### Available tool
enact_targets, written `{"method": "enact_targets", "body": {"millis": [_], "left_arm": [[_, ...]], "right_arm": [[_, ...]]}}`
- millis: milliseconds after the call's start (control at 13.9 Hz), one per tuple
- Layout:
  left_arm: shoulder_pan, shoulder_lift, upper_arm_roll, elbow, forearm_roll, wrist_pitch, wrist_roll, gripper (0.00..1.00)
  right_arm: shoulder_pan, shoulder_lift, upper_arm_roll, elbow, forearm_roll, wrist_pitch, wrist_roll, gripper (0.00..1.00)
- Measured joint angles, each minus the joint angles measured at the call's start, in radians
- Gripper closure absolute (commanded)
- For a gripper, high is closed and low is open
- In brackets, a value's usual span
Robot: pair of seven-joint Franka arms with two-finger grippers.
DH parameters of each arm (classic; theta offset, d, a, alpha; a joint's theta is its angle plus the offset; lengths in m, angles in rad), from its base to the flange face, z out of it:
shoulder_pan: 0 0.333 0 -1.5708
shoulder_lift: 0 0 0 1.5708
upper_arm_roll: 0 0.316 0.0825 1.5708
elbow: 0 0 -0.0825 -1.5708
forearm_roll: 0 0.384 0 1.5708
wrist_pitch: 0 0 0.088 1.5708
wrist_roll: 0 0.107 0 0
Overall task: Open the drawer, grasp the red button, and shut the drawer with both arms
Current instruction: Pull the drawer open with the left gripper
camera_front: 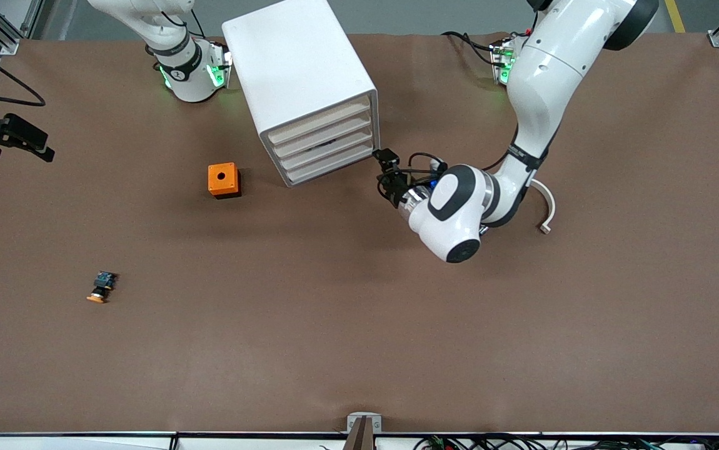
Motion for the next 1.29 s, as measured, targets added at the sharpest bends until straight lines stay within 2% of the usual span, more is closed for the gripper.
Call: {"method": "enact_targets", "body": {"millis": [144,503,718,790,934,1293], "left_arm": [[-0.036,0.004,0.000,0.000,-0.054,0.000,-0.037,0.37],[-0.120,0.044,0.000,0.000,-0.068,0.002,-0.078,0.46],[-0.144,0.060,0.000,0.000,-0.091,0.013,-0.079,0.47],[-0.150,0.061,0.000,0.001,-0.106,0.016,-0.079,0.61],[-0.160,0.061,0.000,0.003,-0.114,0.017,-0.079,1.00],[-0.166,0.061,0.003,0.008,-0.114,0.029,-0.076,1.00]], "right_arm": [[0.000,0.000,0.000,0.000,0.000,0.000,0.000,0.00],[0.000,0.000,0.000,0.000,0.000,0.000,0.000,0.00],[0.000,0.000,-0.001,0.006,0.000,-0.001,0.001,0.00],[0.000,0.004,-0.001,0.005,0.000,-0.008,0.001,0.00],[0.000,0.028,0.001,0.005,0.000,-0.010,-0.001,0.00],[0.000,0.150,-0.002,0.023,-0.010,0.007,-0.002,0.00]]}}
